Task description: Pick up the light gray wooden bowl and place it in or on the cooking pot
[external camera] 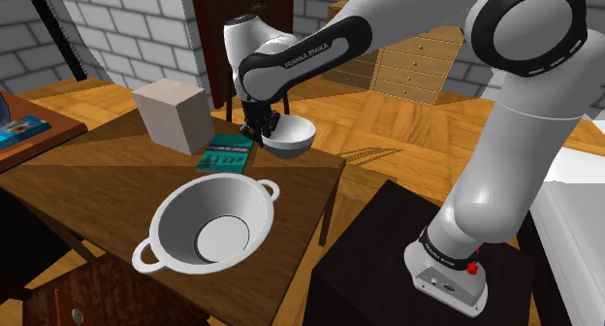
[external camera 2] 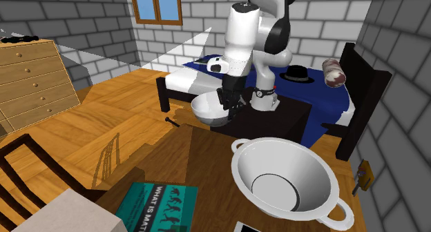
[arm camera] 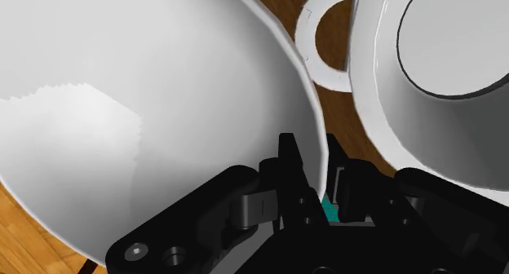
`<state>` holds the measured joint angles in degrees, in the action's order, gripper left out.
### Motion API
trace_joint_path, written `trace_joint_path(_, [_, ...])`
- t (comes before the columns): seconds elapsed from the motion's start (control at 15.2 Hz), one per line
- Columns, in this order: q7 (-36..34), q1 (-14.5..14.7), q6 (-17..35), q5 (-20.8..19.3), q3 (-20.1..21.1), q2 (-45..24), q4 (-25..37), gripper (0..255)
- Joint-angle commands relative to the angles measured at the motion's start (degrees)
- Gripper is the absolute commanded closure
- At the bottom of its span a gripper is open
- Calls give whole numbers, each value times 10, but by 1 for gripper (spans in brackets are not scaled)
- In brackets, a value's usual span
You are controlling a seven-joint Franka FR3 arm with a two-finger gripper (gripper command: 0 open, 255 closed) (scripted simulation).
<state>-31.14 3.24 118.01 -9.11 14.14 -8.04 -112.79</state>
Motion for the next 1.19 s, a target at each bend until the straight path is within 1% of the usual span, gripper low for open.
trace_joint_path(0.0, [-27,16,-10,-2,11,-8,15,255])
trace_joint_path(0.33, [-92,57,-39,-14,35,-49,74,255])
trace_joint_path(0.59, [-142,94,-66,-26,50,-90,135,255])
trace_joint_path(0.86, [-188,134,-99,-41,61,-141,210,255])
trace_joint_path(1.12, [-229,181,-140,-58,68,-202,303,255])
